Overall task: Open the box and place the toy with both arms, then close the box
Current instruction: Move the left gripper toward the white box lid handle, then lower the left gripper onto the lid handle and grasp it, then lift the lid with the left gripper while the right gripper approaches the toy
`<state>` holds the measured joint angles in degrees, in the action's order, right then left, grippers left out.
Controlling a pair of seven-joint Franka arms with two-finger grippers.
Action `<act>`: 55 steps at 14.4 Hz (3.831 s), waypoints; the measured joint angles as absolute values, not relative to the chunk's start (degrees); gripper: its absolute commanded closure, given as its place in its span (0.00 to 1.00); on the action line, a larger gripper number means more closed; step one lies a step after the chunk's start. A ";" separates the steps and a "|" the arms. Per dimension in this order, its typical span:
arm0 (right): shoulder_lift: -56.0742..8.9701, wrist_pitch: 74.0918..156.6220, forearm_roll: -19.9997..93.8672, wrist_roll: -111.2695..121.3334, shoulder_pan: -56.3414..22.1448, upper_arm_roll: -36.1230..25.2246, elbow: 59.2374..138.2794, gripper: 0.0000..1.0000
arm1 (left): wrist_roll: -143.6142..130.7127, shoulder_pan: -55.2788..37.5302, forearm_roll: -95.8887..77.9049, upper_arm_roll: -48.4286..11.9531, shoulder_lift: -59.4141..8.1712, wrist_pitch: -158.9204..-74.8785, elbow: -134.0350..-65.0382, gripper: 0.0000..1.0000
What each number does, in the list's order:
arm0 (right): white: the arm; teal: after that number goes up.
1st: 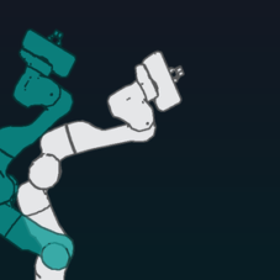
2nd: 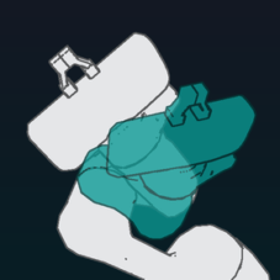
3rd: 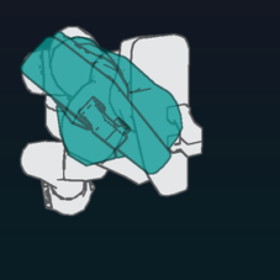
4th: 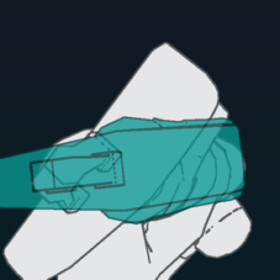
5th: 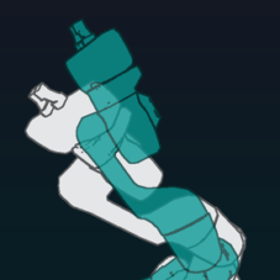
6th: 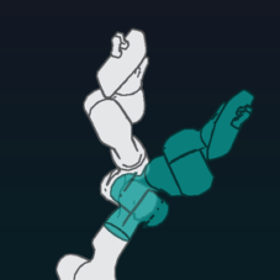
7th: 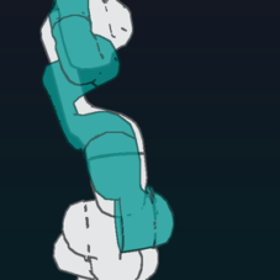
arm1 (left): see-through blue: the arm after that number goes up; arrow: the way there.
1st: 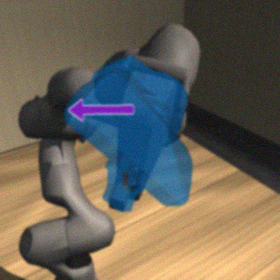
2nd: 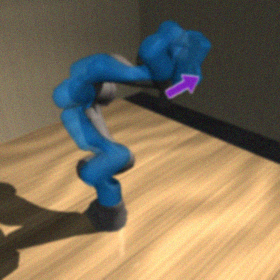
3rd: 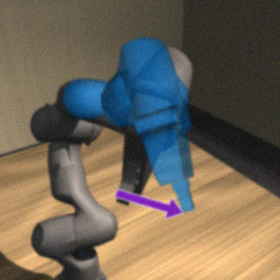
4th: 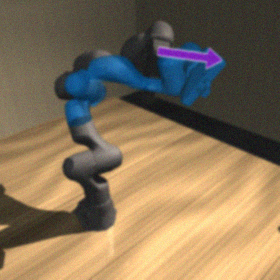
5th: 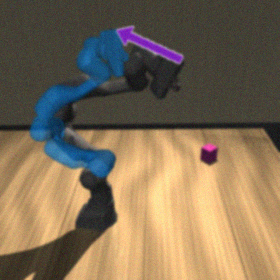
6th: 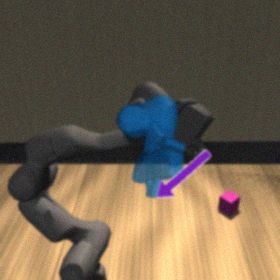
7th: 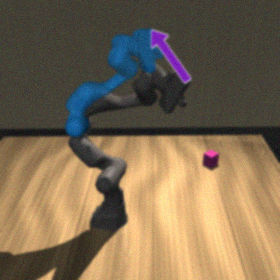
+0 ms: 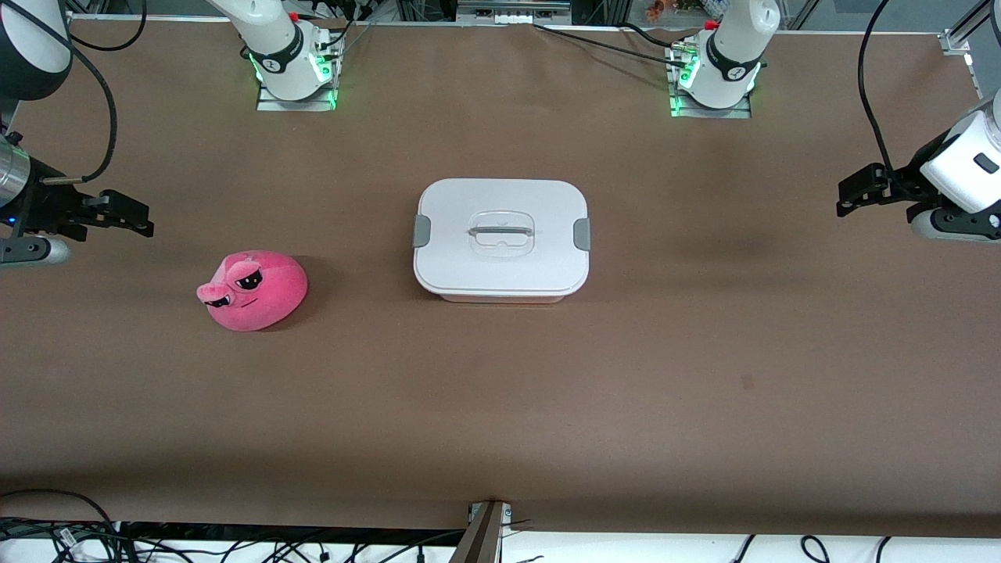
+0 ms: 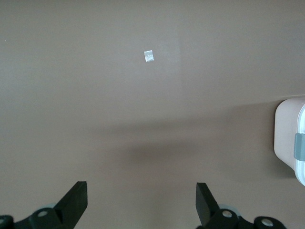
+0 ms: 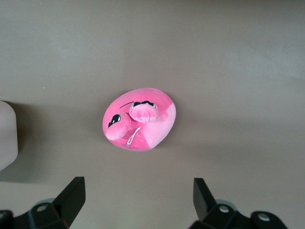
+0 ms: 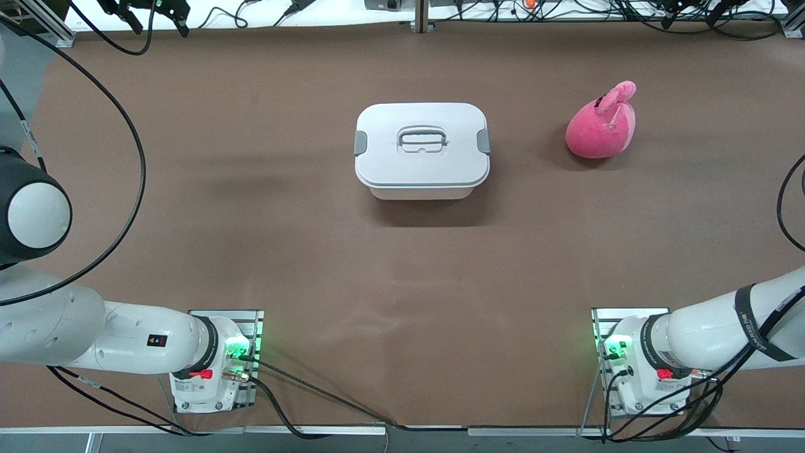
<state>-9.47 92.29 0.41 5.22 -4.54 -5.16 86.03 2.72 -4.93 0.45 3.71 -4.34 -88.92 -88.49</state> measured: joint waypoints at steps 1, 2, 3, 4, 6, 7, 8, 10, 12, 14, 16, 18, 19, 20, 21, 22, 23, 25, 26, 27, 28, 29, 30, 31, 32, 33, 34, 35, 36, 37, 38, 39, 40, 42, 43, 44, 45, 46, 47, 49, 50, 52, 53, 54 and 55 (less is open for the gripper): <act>-9.47 92.30 0.41 5.22 -4.55 -5.16 86.03 0.00 | 2.72 -4.94 0.45 3.71 -4.34 -88.92 -88.49 0.00; -9.47 92.30 0.41 5.22 -4.56 -5.16 86.03 0.00 | 2.72 -4.98 0.45 3.66 -4.34 -88.92 -88.49 0.00; -9.47 92.30 0.41 5.22 -4.56 -5.16 86.03 0.00 | 2.72 -5.12 0.45 3.54 -4.34 -88.92 -88.48 0.00; -9.47 92.30 0.41 5.22 -4.56 -5.16 86.03 0.00 | 2.57 -5.28 0.40 3.35 -4.34 -88.92 -88.48 0.00; -9.47 92.30 0.41 5.22 -4.57 -5.15 86.03 0.00 | 1.25 -5.41 0.33 2.54 -4.34 -88.29 -88.44 0.00; -9.47 92.30 0.41 5.22 -4.57 -5.14 86.03 0.00 | 0.72 -5.52 0.33 2.16 -4.41 -87.62 -88.38 0.00; -9.47 92.30 0.41 5.22 -4.57 -5.14 86.03 0.00 | 0.31 -5.64 0.33 1.91 -4.74 -86.76 -88.31 0.00; -9.47 92.30 0.41 5.22 -4.59 -5.13 86.03 0.00 | 0.20 -5.68 0.27 1.76 -6.10 -85.28 -86.90 0.00; -9.47 92.30 0.41 5.22 -4.54 -5.17 86.03 0.00 | 0.26 -5.84 0.16 1.21 -7.08 -83.69 -84.91 0.00; -9.47 92.30 0.41 5.22 -4.37 -5.43 86.03 0.00 | 0.42 -6.53 0.10 -0.78 -7.33 -83.00 -84.04 0.00; -9.47 92.28 0.41 5.22 -4.20 -5.52 86.03 0.00 | 3.00 -7.37 -0.23 -3.09 -7.33 -82.86 -83.91 0.00; -9.48 92.26 0.41 5.22 -4.24 -5.49 86.03 0.00 | 7.67 -8.51 -2.63 -4.69 -7.54 -82.77 -83.91 0.00; -9.51 92.22 0.41 5.22 -4.27 -5.47 86.06 0.00 | 9.24 -9.20 -3.93 -5.57 -7.99 -82.75 -83.90 0.00; -9.63 92.19 0.41 5.22 -4.32 -5.42 86.09 0.00 | 10.17 -10.17 -4.85 -6.42 -8.63 -82.84 -83.90 0.00; -9.82 92.16 0.41 5.22 -4.42 -5.32 86.09 0.00 | 11.21 -11.50 -5.35 -7.19 -9.47 -83.22 -83.88 0.00; -10.04 92.11 0.41 5.22 -4.57 -5.24 86.10 0.00 | 13.09 -13.17 -5.54 -7.74 -10.42 -83.86 -83.83 0.00; -10.25 92.05 0.41 5.22 -4.70 -5.14 86.12 0.00 | 14.98 -15.43 -5.61 -7.91 -11.63 -85.20 -83.81 0.00; -10.68 91.92 0.41 5.22 -4.78 -4.94 86.16 0.00 | 16.43 -20.06 -5.64 -8.20 -14.33 -89.51 -83.75 0.00; -10.94 91.92 0.41 5.22 -4.82 -4.92 86.17 0.00 | 16.66 -22.57 -5.64 -8.31 -15.78 -91.48 -83.71 0.00; -11.15 91.92 0.41 5.22 -4.90 -4.90 86.18 0.00 | 16.80 -24.98 -5.64 -8.38 -17.28 -93.70 -83.69 0.00; -11.29 91.91 0.41 5.22 -4.98 -4.88 86.18 0.00 | 16.97 -27.23 -5.65 -8.43 -18.87 -96.77 -83.67 0.00; -11.47 91.91 0.40 5.22 -5.00 -4.88 86.19 0.00 | 17.15 -29.08 -5.85 -8.53 -20.37 -99.98 -83.66 0.00; -11.72 91.91 0.39 5.22 -4.96 -4.93 86.20 0.00 | 17.27 -30.82 -6.56 -8.67 -21.90 -103.29 -83.63 0.00; -11.98 91.91 0.39 5.22 -4.90 -5.03 86.20 0.00 | 17.39 -32.51 -7.46 -8.76 -23.47 -106.84 -83.61 0.00; -12.24 91.91 0.39 5.22 -4.82 -5.11 86.20 0.00 | 17.64 -34.14 -8.17 -8.85 -25.08 -110.33 -83.58 0.00; -12.46 91.91 0.39 5.22 -4.75 -5.16 86.20 0.00 | 18.21 -35.60 -8.71 -8.95 -26.63 -113.16 -83.55 0.00; -12.66 91.91 0.39 5.23 -4.74 -5.20 86.20 0.00 | 18.95 -36.89 -9.08 -9.02 -27.99 -115.39 -83.53 0.00; -12.82 91.88 0.39 5.27 -4.74 -5.21 86.20 0.00 | 19.96 -37.96 -9.11 -9.06 -29.15 -117.08 -83.50 0.00; -13.01 91.65 0.39 5.45 -4.78 -5.20 86.25 0.00 | 21.87 -38.56 -9.11 -9.08 -29.92 -117.91 -83.44 0.00; -13.23 91.24 0.39 5.92 -4.86 -5.18 86.42 0.00 | 25.02 -38.70 -9.07 -9.05 -30.43 -118.22 -83.40 0.00; -13.51 90.86 0.39 6.82 -4.93 -5.15 86.80 0.00 | 28.76 -38.57 -9.04 -8.73 -30.72 -118.23 -83.35 0.00; -13.79 90.76 0.36 7.97 -4.98 -5.13 87.47 0.00 | 32.78 -38.24 -9.03 -8.29 -31.06 -118.23 -83.33 0.00; -14.13 90.78 0.30 9.52 -5.01 -5.12 88.31 0.00 | 36.14 -37.71 -9.03 -8.02 -31.57 -118.23 -83.34 0.00; -14.79 90.94 0.17 13.45 -5.02 -5.12 89.51 0.00 | 39.37 -37.10 -9.03 -7.70 -32.76 -118.80 -83.32 0.29; -15.05 91.07 0.02 15.88 -5.02 -5.12 89.95 0.00 | 39.89 -37.13 -9.03 -7.73 -33.25 -119.12 -83.32 0.63; -15.23 91.33 -0.15 18.36 -5.00 -5.15 90.57 0.00 | 39.98 -37.23 -9.03 -7.81 -33.53 -119.26 -83.32 0.70; -15.29 91.97 -0.22 20.77 -4.99 -5.26 91.58 0.00 | 40.02 -37.40 -9.03 -7.85 -33.64 -119.31 -83.32 0.80; -15.28 92.88 -0.27 23.15 -4.96 -5.43 92.90 0.00 | 40.09 -37.51 -9.03 -7.87 -33.64 -119.33 -83.26 0.89; -15.27 93.97 -0.30 25.36 -4.91 -5.71 94.43 0.00 | 40.28 -37.51 -9.02 -7.90 -33.64 -119.32 -83.04 0.96; -15.26 96.11 -0.32 29.07 -4.83 -6.44 97.57 0.00 | 41.43 -37.43 -9.01 -7.89 -33.58 -119.00 -82.51 1.00; -15.25 97.53 -0.32 30.63 -4.80 -6.76 99.08 0.00 | 41.93 -37.39 -9.01 -7.89 -33.56 -118.79 -82.45 1.00; -15.15 101.04 -0.32 32.27 -4.76 -7.02 101.93 0.00 | 42.14 -37.40 -9.01 -7.89 -33.85 -118.22 -82.50 1.00; -15.14 102.79 -0.32 32.53 -4.78 -7.00 103.04 0.00 | 42.26 -37.40 -9.01 -7.94 -34.00 -118.22 -82.43 1.00; -15.13 104.49 -0.32 32.82 -4.80 -6.98 103.97 0.00 | 42.32 -37.40 -9.01 -7.94 -34.00 -118.19 -82.40 1.00; -15.12 106.32 -0.32 33.37 -4.81 -6.93 104.93 0.00 | 42.36 -37.40 -9.01 -7.94 -34.01 -118.14 -82.37 1.00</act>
<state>-15.12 106.32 -0.32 33.37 -4.81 -6.93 104.93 42.36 -37.40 -9.01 -7.94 -34.01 -118.14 -82.37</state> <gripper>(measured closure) 0.000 0.930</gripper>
